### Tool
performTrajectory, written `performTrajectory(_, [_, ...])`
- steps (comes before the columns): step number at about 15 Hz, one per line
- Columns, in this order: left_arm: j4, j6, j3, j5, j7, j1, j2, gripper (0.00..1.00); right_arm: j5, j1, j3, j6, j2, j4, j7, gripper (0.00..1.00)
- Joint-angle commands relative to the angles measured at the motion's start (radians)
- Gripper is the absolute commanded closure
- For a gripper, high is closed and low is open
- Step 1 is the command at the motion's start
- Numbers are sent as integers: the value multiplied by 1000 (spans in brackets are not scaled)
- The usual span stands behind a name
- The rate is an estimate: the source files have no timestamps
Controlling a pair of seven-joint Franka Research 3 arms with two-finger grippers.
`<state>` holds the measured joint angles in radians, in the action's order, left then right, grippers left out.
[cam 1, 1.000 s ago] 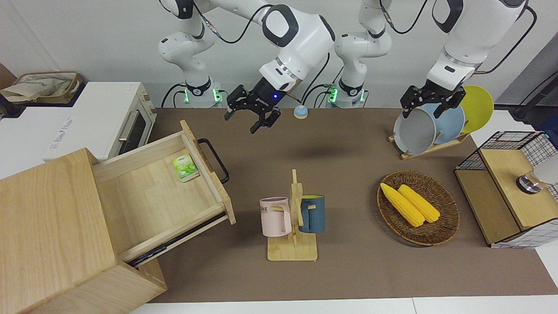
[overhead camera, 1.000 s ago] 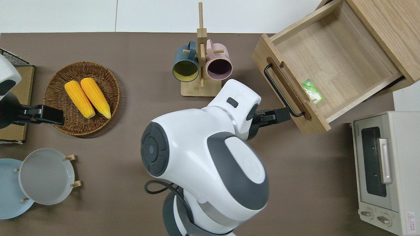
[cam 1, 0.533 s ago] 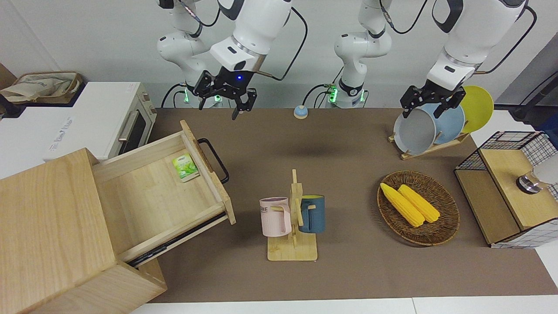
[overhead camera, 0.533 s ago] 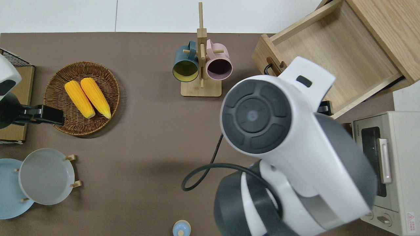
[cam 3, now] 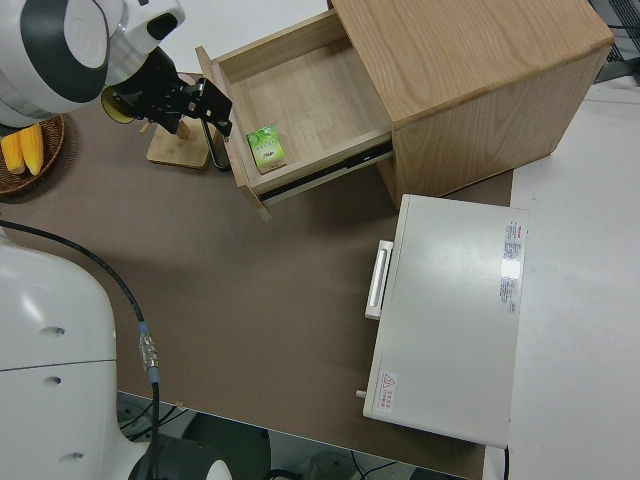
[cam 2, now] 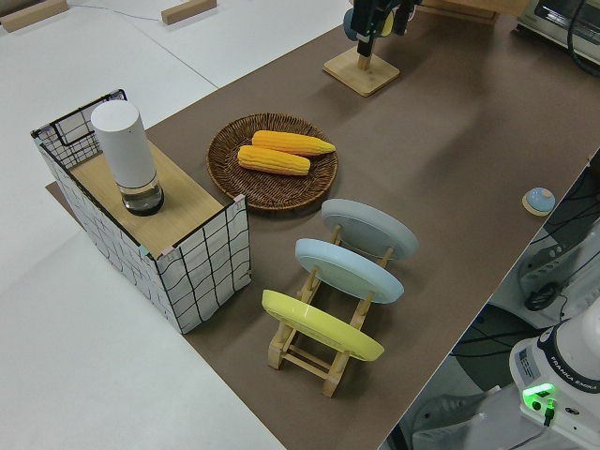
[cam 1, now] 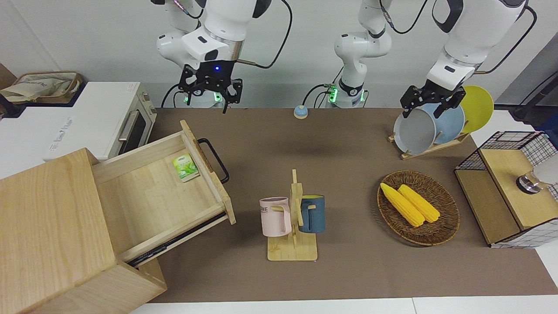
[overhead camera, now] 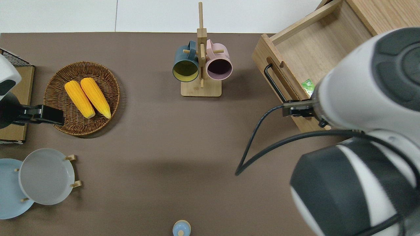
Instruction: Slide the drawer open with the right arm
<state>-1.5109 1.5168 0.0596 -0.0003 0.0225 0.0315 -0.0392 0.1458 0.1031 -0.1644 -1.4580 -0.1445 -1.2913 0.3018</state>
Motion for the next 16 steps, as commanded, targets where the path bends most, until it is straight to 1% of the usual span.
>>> performTrajectory(1, [26, -20, 6, 17, 10, 4, -11, 7, -90, -117, -23, -42, 13, -31, -104, 15])
performTrajectory(2, [26, -20, 6, 17, 10, 4, -11, 5, -112, -147, -24, -70, 13, -46, -140, 15])
performTrajectory(3, [26, -20, 6, 17, 10, 4, -11, 7, -124, -175, -26, -81, 8, -63, -173, 15])
performTrajectory(4, [26, -20, 6, 17, 10, 4, -11, 7, -126, -187, -33, -94, 3, -71, -174, 15])
performTrajectory(5, [24, -20, 6, 17, 10, 4, -11, 7, -124, -200, -37, -101, 2, -89, -178, 15])
performTrajectory(6, [26, -20, 6, 17, 10, 4, -11, 7, -126, -209, -38, -117, 0, -97, -179, 15])
performTrajectory(9, [26, -20, 6, 17, 10, 4, -11, 7, -129, -207, -38, -121, -13, -97, -167, 13])
performTrajectory(16, [24, -20, 6, 17, 10, 4, -11, 7, -129, -209, -37, -117, -15, -94, -167, 13])
